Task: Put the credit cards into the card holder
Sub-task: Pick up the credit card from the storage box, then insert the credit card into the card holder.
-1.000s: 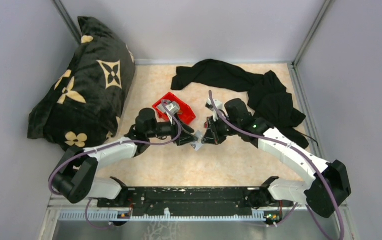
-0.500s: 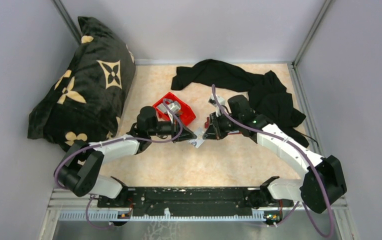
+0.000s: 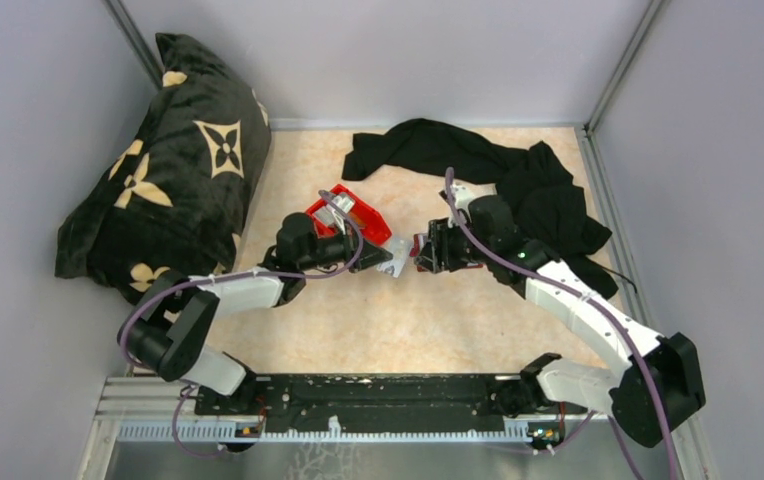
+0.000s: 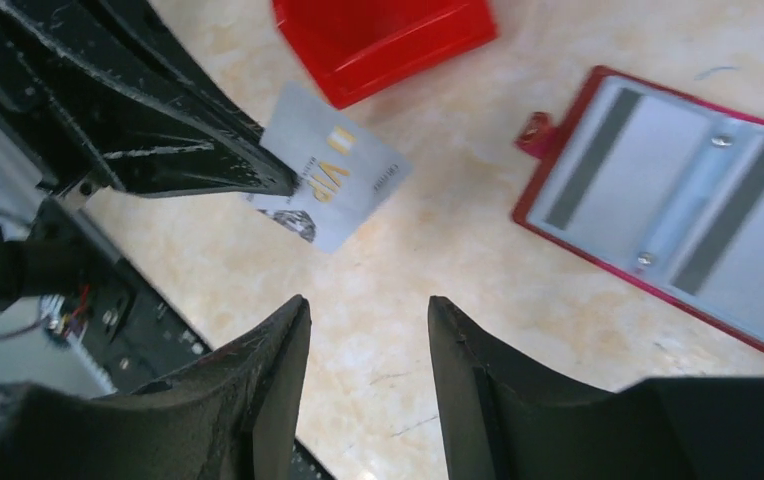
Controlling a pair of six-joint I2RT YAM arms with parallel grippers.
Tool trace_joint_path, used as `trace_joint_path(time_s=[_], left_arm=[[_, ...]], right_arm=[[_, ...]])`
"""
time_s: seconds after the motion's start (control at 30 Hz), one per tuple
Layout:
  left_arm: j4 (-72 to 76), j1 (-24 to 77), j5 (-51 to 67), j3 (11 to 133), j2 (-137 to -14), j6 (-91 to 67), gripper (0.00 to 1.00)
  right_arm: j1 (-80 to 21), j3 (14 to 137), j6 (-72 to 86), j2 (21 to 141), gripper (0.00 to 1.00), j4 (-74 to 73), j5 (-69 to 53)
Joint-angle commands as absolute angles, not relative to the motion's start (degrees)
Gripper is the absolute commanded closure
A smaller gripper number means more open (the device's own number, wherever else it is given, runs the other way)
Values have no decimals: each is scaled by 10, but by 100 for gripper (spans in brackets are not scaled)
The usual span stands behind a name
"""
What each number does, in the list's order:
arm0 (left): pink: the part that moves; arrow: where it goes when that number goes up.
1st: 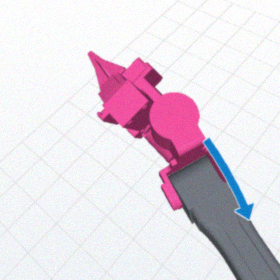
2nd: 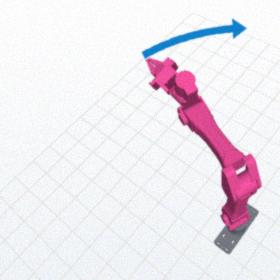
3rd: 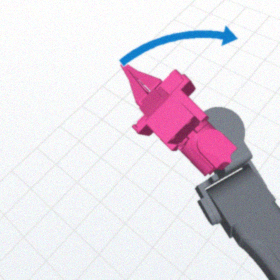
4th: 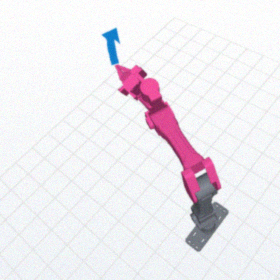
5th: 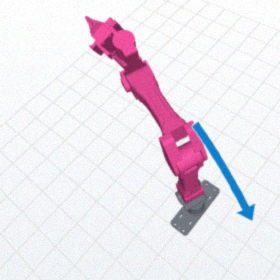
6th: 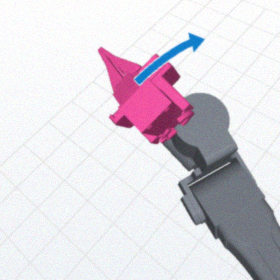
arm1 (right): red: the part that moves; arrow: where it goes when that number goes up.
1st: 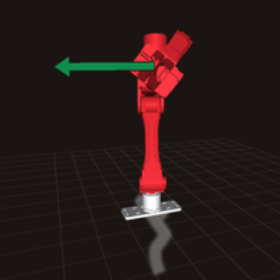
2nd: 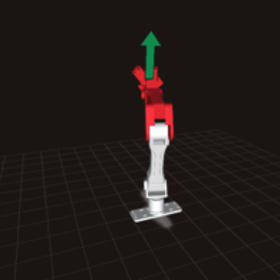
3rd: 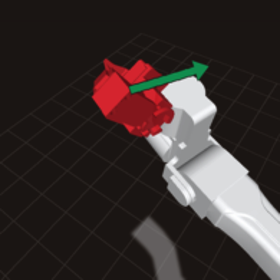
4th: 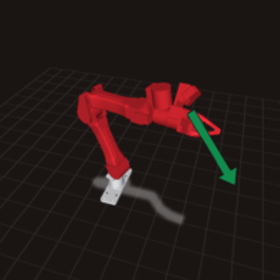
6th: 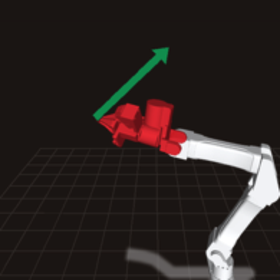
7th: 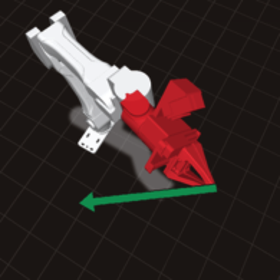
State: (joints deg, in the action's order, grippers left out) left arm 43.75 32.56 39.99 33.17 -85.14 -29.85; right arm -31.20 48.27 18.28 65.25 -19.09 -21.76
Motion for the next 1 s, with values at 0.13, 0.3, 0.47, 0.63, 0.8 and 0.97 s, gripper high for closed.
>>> trace_joint_path(time_s=[0.13, 0.3, 0.47, 0.63, 0.8, 0.97], left_arm=[[384, 391, 151, 402, -907, -371, 100], [353, 418, 86, 461, -967, -427, 100], [319, 430, 49, 520, -1027, -449, 100], [267, 438, 11, 577, -1072, -460, 100], [210, 447, -31, 614, -1090, -472, 100], [152, 457, -73, 628, -1085, -471, 100]], right_arm=[[-305, 468, 243, 609, 59, -147, 98], [-297, 491, 261, 679, 82, -167, 175], [-268, 488, 278, 746, 100, -151, 171], [-247, 483, 280, 779, 100, -131, 156], [-242, 482, 279, 794, 100, -120, 143], [-241, 483, 278, 808, 100, -116, 127]])
